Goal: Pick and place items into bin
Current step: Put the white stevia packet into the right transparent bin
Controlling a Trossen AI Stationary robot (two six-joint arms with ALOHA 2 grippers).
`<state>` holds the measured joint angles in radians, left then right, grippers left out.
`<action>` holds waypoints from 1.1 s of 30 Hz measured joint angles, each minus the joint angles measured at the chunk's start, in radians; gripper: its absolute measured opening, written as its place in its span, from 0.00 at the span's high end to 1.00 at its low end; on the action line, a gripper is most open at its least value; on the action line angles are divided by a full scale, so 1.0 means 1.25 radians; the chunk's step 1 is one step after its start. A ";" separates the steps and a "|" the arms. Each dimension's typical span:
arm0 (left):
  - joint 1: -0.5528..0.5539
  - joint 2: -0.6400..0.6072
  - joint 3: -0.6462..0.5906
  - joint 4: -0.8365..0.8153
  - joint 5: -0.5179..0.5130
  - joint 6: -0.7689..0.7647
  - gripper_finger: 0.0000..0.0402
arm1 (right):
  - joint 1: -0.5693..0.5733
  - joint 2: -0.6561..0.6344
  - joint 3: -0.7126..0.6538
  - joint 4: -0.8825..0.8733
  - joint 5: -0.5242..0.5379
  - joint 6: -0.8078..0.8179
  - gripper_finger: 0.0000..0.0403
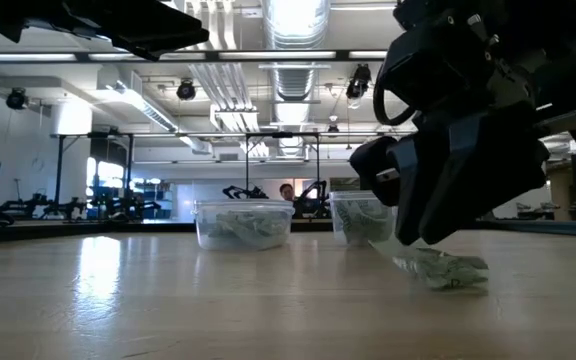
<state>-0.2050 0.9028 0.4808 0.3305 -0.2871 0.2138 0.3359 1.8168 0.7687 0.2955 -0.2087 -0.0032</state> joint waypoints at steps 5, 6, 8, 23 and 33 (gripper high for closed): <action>0.000 0.000 0.000 0.000 0.000 0.000 0.60 | 0.000 0.000 0.001 -0.011 -0.010 0.002 0.83; 0.000 0.000 0.000 0.000 0.000 0.000 0.60 | 0.000 0.000 0.001 -0.021 -0.009 0.003 0.83; 0.000 0.000 0.000 0.000 0.000 0.000 0.60 | 0.000 0.000 0.001 -0.035 -0.008 0.010 0.83; 0.000 0.000 0.000 0.001 0.000 0.000 0.60 | 0.000 0.000 0.001 -0.075 0.038 -0.008 0.83; -0.001 0.000 0.000 0.001 0.001 0.000 0.60 | -0.002 -0.001 0.003 -0.086 0.119 0.007 0.78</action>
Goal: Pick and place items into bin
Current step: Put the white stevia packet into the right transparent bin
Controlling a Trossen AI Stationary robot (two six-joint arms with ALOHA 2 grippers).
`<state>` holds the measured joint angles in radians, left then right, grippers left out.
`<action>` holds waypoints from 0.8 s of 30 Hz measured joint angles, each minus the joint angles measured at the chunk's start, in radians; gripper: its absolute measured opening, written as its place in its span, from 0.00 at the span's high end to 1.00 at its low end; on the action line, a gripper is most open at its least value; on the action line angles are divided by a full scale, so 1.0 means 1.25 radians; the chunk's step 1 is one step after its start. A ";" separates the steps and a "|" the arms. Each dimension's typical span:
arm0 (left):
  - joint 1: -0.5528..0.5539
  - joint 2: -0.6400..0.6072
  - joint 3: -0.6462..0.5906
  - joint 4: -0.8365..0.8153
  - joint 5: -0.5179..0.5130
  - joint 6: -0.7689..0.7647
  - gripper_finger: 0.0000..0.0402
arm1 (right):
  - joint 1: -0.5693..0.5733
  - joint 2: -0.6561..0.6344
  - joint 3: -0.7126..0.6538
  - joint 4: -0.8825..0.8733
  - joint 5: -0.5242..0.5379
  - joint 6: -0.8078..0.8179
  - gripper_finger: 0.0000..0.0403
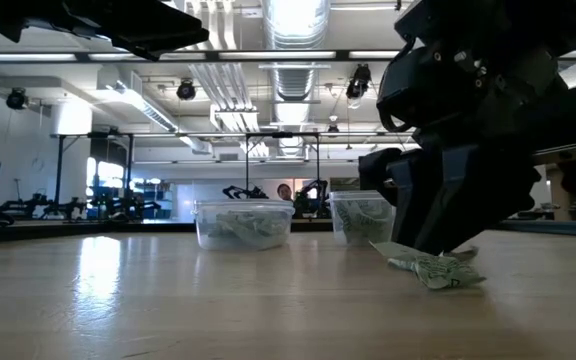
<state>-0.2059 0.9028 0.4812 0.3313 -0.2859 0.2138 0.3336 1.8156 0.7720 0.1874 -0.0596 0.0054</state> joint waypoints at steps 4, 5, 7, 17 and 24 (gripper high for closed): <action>0.000 0.000 0.000 0.000 0.000 0.000 0.60 | 0.000 -0.001 0.001 -0.016 0.003 -0.003 0.78; 0.000 0.000 0.000 0.000 0.000 0.000 0.60 | 0.000 -0.001 0.001 -0.016 0.003 -0.004 0.79; 0.000 0.000 0.000 0.000 0.000 0.000 0.60 | 0.000 -0.001 0.002 -0.018 0.002 -0.013 0.82; 0.000 0.000 0.000 0.000 0.000 0.000 0.60 | 0.002 -0.002 0.011 -0.028 0.001 -0.049 0.98; 0.001 0.000 0.000 0.000 0.000 0.000 0.60 | 0.017 -0.014 0.022 -0.035 0.006 -0.057 0.98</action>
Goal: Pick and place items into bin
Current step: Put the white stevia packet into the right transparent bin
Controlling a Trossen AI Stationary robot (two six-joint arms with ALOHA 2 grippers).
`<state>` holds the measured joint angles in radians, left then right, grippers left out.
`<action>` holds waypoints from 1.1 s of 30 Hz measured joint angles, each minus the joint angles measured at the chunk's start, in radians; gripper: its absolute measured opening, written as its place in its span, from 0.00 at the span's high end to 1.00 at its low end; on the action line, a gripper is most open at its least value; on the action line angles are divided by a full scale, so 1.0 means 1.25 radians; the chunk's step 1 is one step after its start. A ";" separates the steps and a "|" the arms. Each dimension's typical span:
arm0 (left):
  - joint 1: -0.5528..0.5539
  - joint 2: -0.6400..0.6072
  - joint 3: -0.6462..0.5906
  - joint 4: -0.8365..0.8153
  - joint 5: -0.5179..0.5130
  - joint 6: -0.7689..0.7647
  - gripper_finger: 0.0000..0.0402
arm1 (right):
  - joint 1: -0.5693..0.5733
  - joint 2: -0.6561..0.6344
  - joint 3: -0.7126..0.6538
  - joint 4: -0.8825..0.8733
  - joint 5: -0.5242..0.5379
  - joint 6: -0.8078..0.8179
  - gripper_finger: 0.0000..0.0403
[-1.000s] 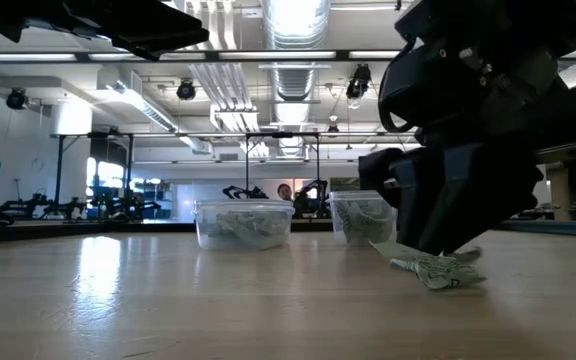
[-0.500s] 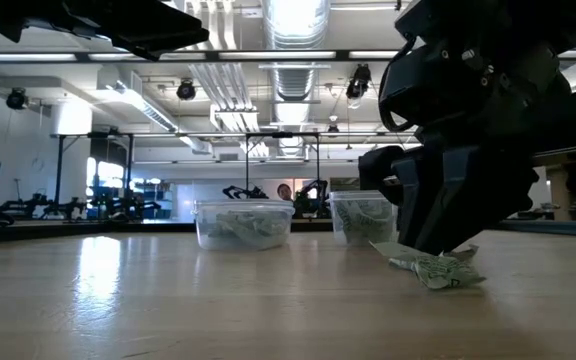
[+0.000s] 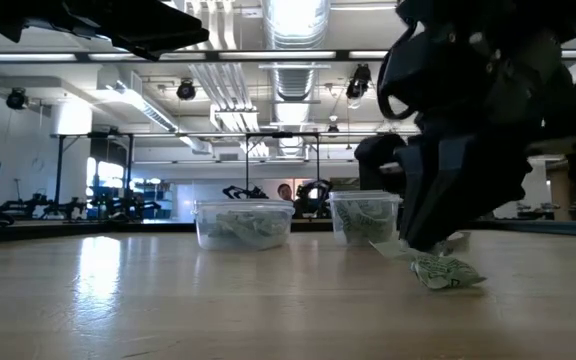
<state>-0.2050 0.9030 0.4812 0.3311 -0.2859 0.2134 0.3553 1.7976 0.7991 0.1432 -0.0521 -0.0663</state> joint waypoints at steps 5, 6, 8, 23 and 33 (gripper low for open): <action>0.000 0.000 0.000 0.000 0.000 0.000 0.60 | 0.024 -0.038 0.014 -0.014 0.006 -0.031 0.98; 0.000 0.000 0.000 0.000 0.000 0.000 0.60 | 0.029 -0.047 0.015 -0.014 0.008 -0.038 0.98; 0.000 0.000 0.000 0.000 0.000 0.000 0.60 | 0.042 -0.068 0.017 -0.016 0.042 -0.055 0.98; 0.000 0.000 0.001 0.002 0.000 0.000 0.60 | 0.042 -0.194 0.007 -0.080 0.713 -0.154 0.98; 0.000 0.000 0.001 0.003 0.000 0.001 0.60 | -0.063 -0.180 -0.043 -0.087 0.706 -0.082 0.98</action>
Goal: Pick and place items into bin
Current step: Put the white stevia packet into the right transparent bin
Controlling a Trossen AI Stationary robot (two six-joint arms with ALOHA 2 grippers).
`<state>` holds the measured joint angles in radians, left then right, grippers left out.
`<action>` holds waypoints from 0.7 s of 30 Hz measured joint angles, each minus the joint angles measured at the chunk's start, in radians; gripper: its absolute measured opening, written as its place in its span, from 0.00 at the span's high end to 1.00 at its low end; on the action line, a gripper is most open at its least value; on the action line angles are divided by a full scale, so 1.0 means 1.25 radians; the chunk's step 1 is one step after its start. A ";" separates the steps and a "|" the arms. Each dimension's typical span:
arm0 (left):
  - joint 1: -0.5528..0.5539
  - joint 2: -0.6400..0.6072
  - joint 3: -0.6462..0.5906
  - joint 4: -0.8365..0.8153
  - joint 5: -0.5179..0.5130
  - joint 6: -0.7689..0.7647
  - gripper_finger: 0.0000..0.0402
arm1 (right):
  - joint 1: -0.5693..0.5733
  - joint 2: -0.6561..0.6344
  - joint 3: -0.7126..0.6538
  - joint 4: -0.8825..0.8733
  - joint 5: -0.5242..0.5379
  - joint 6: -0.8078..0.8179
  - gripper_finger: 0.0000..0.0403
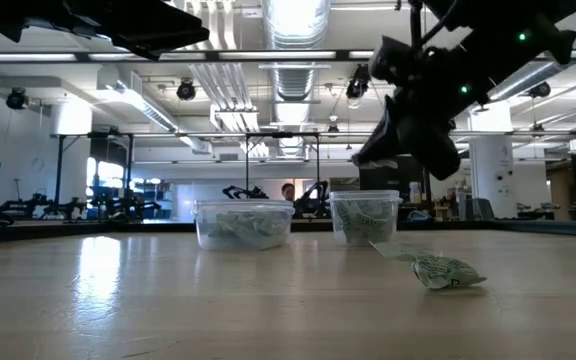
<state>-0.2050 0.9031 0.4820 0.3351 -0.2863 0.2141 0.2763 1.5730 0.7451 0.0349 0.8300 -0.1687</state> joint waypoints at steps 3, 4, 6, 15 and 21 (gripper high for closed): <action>0.000 0.000 0.000 0.001 0.000 0.000 0.60 | -0.022 0.000 -0.013 0.003 -0.026 0.014 0.98; 0.000 0.000 0.000 0.000 0.000 0.001 0.60 | -0.029 0.000 -0.018 0.005 -0.045 0.018 0.98; 0.000 0.000 0.000 0.001 0.000 0.001 0.60 | -0.040 0.001 -0.021 0.005 -0.073 0.024 0.98; 0.000 0.000 0.000 0.001 0.000 0.001 0.60 | -0.052 0.001 -0.025 0.061 -0.137 0.022 0.98; 0.000 0.000 0.000 0.001 0.000 0.001 0.60 | -0.059 0.001 -0.035 0.069 -0.147 0.016 0.98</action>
<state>-0.2050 0.9031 0.4820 0.3359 -0.2863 0.2157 0.2028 1.5738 0.7010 0.1205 0.6464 -0.1482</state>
